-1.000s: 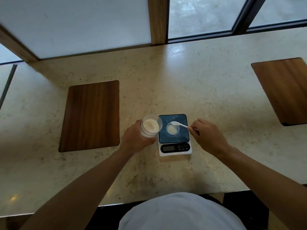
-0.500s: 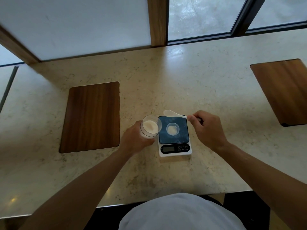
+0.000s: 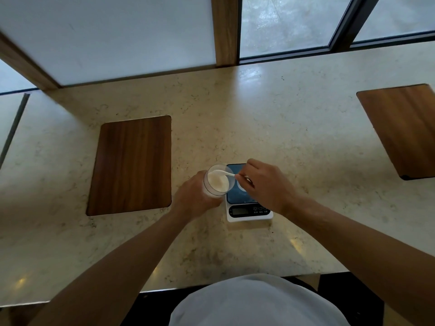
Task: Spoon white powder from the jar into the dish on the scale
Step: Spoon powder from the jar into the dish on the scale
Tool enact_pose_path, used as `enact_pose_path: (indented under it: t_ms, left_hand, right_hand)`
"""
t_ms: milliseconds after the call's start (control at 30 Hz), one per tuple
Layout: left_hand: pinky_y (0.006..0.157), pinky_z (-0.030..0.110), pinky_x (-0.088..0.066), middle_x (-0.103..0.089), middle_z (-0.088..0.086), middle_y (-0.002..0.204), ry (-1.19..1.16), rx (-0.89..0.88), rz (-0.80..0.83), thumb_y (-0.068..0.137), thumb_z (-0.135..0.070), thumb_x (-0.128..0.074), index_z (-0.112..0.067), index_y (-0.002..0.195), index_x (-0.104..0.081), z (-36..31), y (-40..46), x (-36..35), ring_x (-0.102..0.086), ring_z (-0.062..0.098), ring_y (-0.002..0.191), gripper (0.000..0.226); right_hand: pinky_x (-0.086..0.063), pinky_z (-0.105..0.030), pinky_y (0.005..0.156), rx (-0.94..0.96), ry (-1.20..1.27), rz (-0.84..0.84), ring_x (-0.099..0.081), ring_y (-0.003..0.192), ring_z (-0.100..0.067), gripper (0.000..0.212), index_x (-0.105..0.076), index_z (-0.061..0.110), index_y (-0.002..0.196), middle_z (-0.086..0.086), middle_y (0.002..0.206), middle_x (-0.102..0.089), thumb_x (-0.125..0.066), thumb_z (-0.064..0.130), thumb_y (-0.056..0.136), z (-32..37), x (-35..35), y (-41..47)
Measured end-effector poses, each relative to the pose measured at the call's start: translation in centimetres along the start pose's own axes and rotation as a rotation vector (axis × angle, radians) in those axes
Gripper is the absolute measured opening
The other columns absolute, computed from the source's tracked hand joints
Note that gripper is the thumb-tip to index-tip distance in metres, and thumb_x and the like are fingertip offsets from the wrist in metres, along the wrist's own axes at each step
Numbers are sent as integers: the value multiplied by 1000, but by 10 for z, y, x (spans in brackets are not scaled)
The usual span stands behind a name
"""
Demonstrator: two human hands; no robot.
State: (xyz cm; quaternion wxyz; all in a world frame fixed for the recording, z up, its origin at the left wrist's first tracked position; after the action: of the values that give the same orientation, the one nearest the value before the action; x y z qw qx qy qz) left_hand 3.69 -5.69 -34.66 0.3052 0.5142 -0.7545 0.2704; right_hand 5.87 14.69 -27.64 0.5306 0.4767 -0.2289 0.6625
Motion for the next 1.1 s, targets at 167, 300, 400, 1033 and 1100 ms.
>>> enact_pose_path:
  t_ms: [167, 300, 400, 1033, 1100]
  left_hand:
    - [77, 25, -47, -66, -4, 113, -14, 26, -1, 62, -62, -76, -26, 125, -51, -2, -1, 2, -61, 11, 93, 77]
    - [75, 21, -46, -66, -5, 111, 0, 8, -5, 64, -59, -78, -26, 123, -52, -2, 0, 1, -62, 11, 91, 73]
    - [80, 26, -49, -67, -2, 114, 3, 5, -1, 65, -55, -81, -23, 125, -53, 0, 0, 0, -63, 14, 95, 74]
    - [81, 31, -52, -66, 3, 116, -40, -1, -19, 66, -41, -87, -19, 126, -52, -7, 0, 3, -62, 17, 96, 73]
    - [79, 26, -48, -65, 2, 117, -35, 2, -24, 66, -40, -87, -18, 127, -52, -7, 0, 3, -60, 14, 95, 74]
  right_hand:
    - [-47, -31, 51, -44, -26, 64, -50, 56, -16, 24, -64, 7, 82, -4, 75, -59, -53, 23, 97, -1, -11, 0]
    - [-38, -26, 53, -113, -6, 98, -50, 58, -15, 28, -65, 8, 80, -2, 73, -60, -52, 25, 98, -4, -18, 0]
    - [-37, -26, 55, -155, -14, 120, -49, 58, -14, 30, -64, 10, 79, 1, 71, -56, -50, 27, 99, -6, -21, 0]
    - [-37, -25, 44, -370, 97, 145, -47, 46, -11, 39, -60, 13, 66, 2, 54, -54, -45, 26, 99, -13, -22, 4]
    - [-45, -30, 48, -385, 122, 140, -52, 49, -15, 39, -64, 11, 68, -2, 57, -59, -45, 26, 99, -15, -19, 4]
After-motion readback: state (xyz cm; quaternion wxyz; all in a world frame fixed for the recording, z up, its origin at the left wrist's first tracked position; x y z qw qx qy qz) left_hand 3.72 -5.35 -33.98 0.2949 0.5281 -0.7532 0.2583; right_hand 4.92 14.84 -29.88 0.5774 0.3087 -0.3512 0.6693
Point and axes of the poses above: each hand's wrist, its own y-axis towards the middle knuckle, its own x-axis out of the back of the hand, z = x × y, the point moved 2 cm from there along y, towards the middle knuckle
